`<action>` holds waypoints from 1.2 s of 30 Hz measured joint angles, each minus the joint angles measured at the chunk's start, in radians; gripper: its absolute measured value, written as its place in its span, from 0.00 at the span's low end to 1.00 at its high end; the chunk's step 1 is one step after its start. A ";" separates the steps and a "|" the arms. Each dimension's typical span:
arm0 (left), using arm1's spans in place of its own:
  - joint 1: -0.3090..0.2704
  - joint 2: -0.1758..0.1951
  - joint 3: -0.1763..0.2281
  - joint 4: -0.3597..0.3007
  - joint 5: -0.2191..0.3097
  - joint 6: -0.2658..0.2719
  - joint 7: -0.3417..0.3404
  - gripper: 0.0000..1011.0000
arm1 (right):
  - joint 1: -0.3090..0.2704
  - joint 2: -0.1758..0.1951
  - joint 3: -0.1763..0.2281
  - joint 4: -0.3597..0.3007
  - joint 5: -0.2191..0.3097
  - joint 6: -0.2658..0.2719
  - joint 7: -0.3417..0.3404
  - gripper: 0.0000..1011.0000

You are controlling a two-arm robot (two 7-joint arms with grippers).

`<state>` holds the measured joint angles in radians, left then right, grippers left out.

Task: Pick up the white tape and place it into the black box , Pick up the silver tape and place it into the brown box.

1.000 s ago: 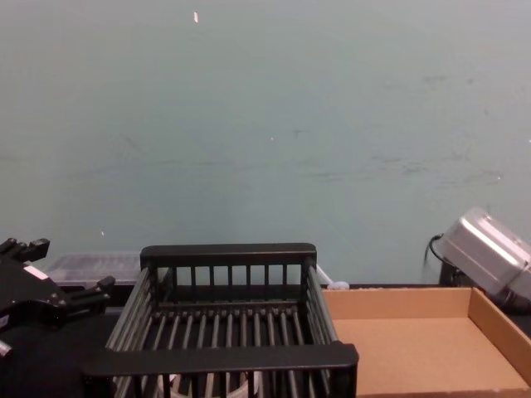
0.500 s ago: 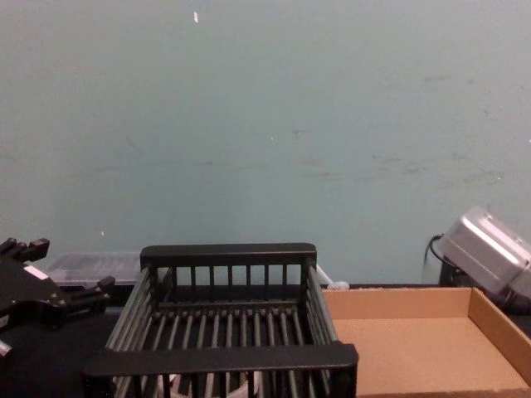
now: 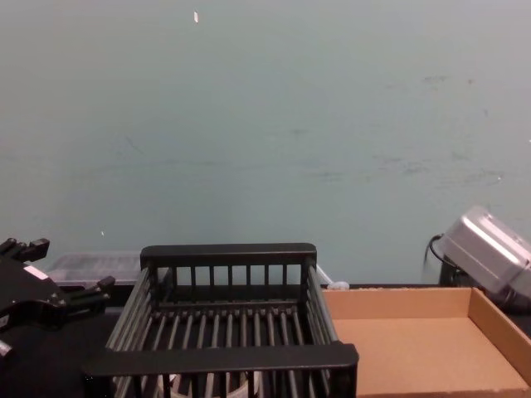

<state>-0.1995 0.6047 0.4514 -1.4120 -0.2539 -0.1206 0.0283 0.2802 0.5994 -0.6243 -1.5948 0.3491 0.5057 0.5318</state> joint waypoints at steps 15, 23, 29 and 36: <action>0.000 0.000 0.000 0.000 0.000 0.000 0.000 0.99 | 0.000 0.000 0.000 0.000 0.000 0.000 0.000 0.16; 0.000 0.000 0.000 0.000 0.000 0.000 0.000 0.99 | -0.003 0.005 0.015 -0.009 0.006 -0.002 0.001 0.16; 0.000 0.000 0.000 0.000 0.000 0.000 0.000 0.99 | -0.009 0.012 0.063 -0.025 0.033 -0.001 -0.017 0.16; 0.000 0.000 0.000 0.000 0.000 0.000 0.000 0.99 | -0.003 0.004 0.131 -0.026 0.069 0.012 -0.071 0.16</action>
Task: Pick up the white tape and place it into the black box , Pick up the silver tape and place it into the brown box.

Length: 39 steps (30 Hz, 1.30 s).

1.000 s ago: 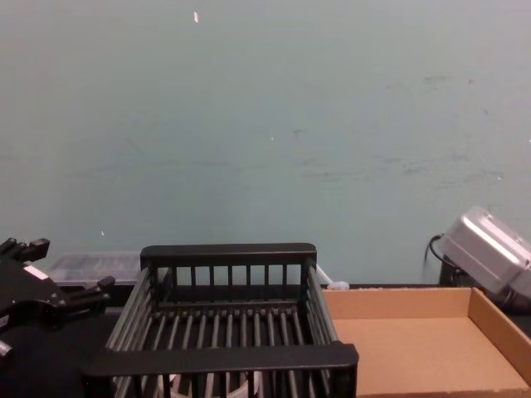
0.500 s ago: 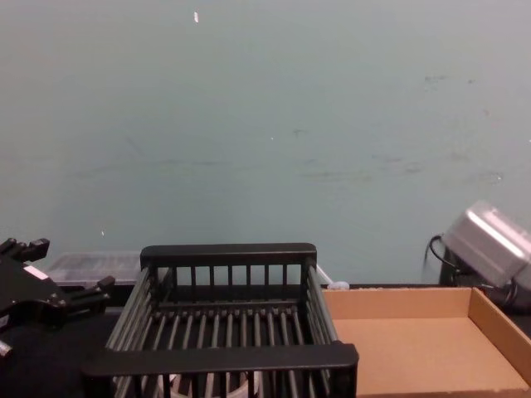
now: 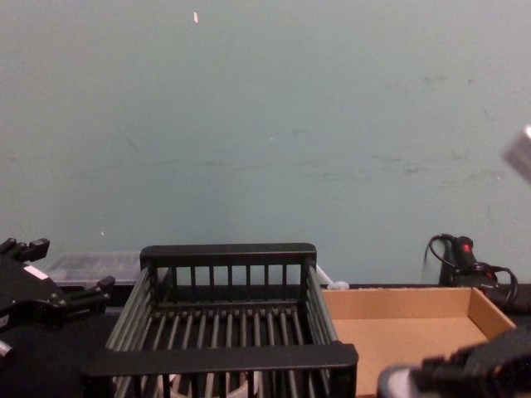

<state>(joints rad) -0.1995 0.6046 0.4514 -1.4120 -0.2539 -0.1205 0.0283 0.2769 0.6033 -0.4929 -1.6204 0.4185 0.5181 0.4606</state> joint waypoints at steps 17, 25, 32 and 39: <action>0.000 0.000 0.000 0.000 0.000 0.000 0.000 0.99 | 0.081 -0.101 0.076 0.130 -0.005 0.033 -0.137 0.16; 0.000 0.000 0.000 0.000 0.000 0.000 0.000 0.99 | 0.092 -0.122 0.089 0.154 -0.016 0.031 -0.155 0.16; 0.000 0.000 0.000 0.000 0.000 0.000 0.000 0.99 | 0.090 -0.118 0.086 0.150 -0.015 0.031 -0.152 0.16; 0.000 0.000 0.000 0.000 0.000 0.000 0.000 0.99 | 0.089 -0.116 0.085 0.147 -0.014 0.031 -0.150 0.16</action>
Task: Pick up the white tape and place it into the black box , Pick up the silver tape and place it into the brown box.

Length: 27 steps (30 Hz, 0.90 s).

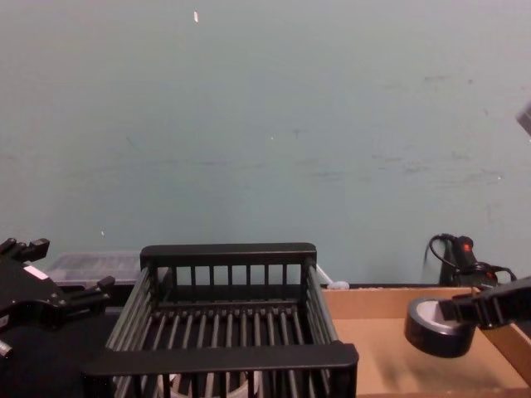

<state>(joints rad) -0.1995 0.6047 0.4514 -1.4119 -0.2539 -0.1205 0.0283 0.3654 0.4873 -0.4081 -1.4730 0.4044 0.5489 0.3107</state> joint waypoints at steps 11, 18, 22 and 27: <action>0.000 0.000 0.000 0.000 0.000 0.000 0.000 0.99 | -0.001 0.002 -0.001 -0.002 0.001 0.000 0.002 0.16; 0.000 0.000 0.000 0.000 0.000 0.000 0.000 0.99 | -0.002 0.002 -0.002 -0.003 0.001 0.000 0.003 0.19; 0.000 0.000 0.000 0.000 0.000 0.000 0.000 0.99 | -0.002 0.003 -0.002 -0.004 0.002 0.000 0.004 0.32; 0.000 0.000 0.000 0.000 0.000 0.000 0.000 0.99 | -0.002 0.003 -0.002 -0.004 0.002 0.000 0.004 0.48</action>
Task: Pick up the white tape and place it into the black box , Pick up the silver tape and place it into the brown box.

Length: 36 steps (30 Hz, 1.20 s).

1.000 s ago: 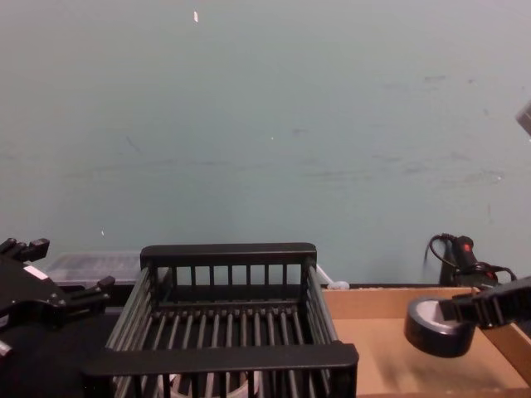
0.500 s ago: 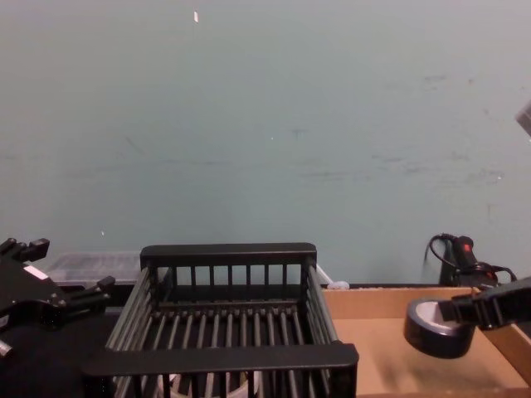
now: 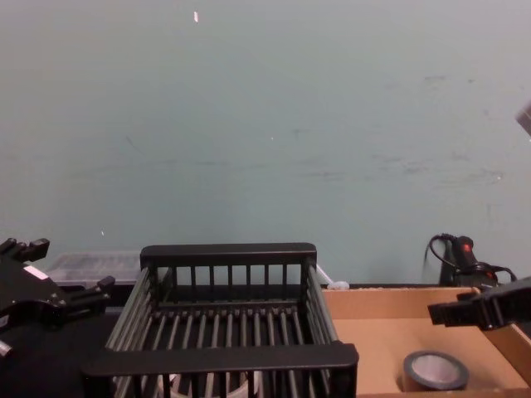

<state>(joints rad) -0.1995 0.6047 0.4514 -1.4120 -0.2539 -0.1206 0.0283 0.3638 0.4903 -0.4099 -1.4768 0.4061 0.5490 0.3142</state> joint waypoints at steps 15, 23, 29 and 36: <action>0.000 0.000 0.000 0.000 0.000 0.000 0.000 0.99 | 0.000 0.000 0.000 0.000 0.000 0.000 0.000 0.93; 0.000 0.000 0.000 0.000 0.000 0.000 0.000 0.99 | -0.033 -0.002 0.025 -0.021 -0.030 -0.043 -0.033 0.99; 0.000 0.000 0.000 0.000 0.000 0.000 0.000 0.99 | -0.092 -0.007 0.058 -0.063 -0.088 -0.145 -0.109 0.99; 0.000 0.000 0.000 0.000 0.000 0.000 0.000 0.99 | -0.178 -0.015 0.085 -0.095 -0.168 -0.321 -0.193 0.99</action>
<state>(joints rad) -0.1995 0.6047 0.4514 -1.4120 -0.2539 -0.1205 0.0283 0.1855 0.4754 -0.3248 -1.5715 0.2385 0.2278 0.1208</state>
